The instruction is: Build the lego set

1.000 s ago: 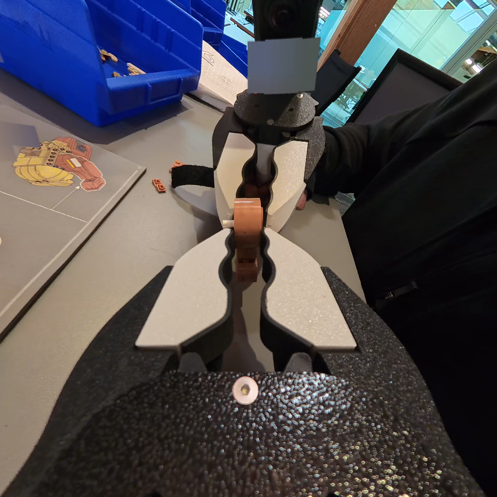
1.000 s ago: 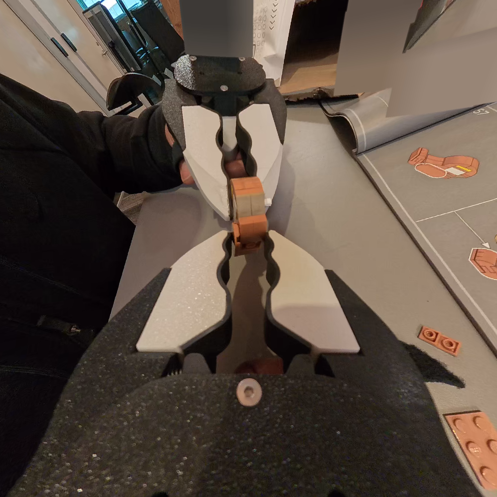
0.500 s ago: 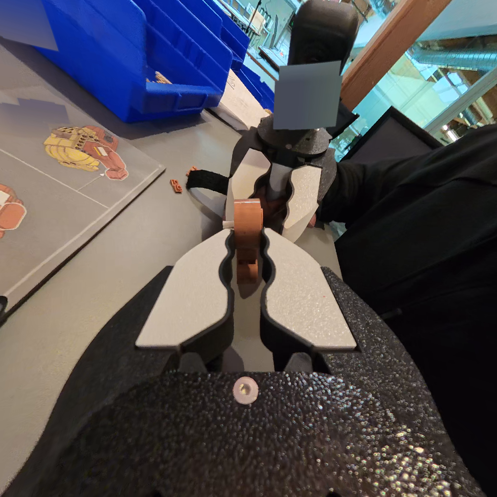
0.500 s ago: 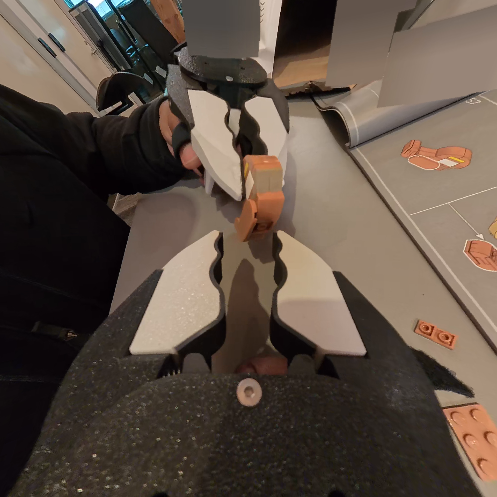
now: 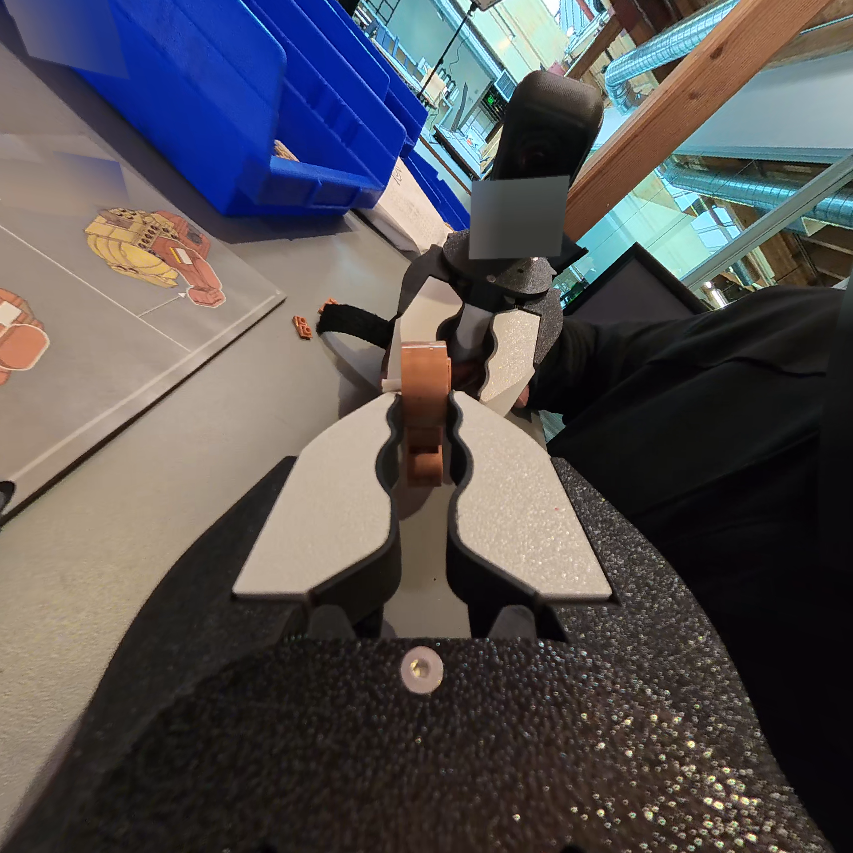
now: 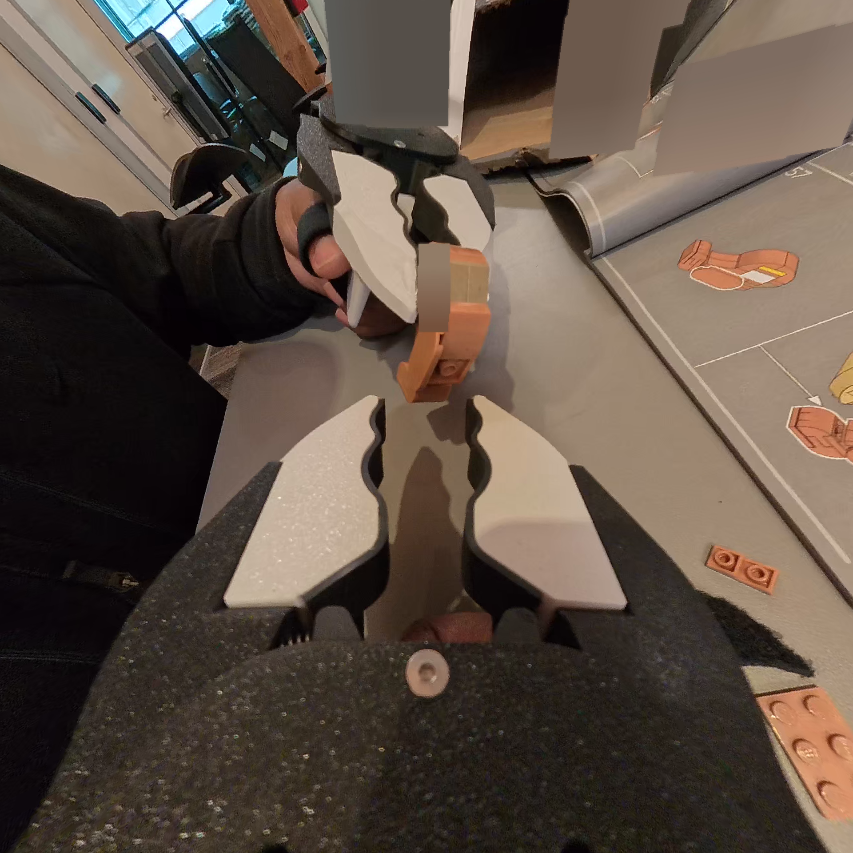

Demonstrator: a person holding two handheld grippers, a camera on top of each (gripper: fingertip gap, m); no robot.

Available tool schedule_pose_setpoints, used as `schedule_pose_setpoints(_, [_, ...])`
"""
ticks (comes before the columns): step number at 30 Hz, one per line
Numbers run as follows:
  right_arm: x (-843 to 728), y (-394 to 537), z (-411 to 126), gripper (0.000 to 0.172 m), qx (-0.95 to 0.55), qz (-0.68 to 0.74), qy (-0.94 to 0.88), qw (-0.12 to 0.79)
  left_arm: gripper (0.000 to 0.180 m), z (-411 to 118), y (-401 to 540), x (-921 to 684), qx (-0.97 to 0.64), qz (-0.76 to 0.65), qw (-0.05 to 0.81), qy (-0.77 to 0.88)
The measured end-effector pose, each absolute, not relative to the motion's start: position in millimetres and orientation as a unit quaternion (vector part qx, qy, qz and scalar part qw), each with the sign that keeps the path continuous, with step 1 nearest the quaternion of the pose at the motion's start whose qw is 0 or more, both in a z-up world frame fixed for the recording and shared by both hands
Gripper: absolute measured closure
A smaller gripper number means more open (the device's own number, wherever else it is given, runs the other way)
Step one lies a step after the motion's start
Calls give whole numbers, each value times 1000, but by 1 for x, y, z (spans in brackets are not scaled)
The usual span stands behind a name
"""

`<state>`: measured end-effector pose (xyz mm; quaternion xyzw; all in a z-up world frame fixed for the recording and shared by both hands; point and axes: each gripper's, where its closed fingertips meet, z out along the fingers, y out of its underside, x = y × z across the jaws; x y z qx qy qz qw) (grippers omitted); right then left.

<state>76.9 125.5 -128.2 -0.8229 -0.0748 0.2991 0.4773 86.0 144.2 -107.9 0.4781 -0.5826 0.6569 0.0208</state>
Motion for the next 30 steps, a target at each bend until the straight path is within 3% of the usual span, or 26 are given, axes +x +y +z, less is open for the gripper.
schedule_pose_setpoints(30, [85, 129, -113, 152, -795, 305, -46, 522, 164, -109, 146, 87, 482, 655, 14, -582])
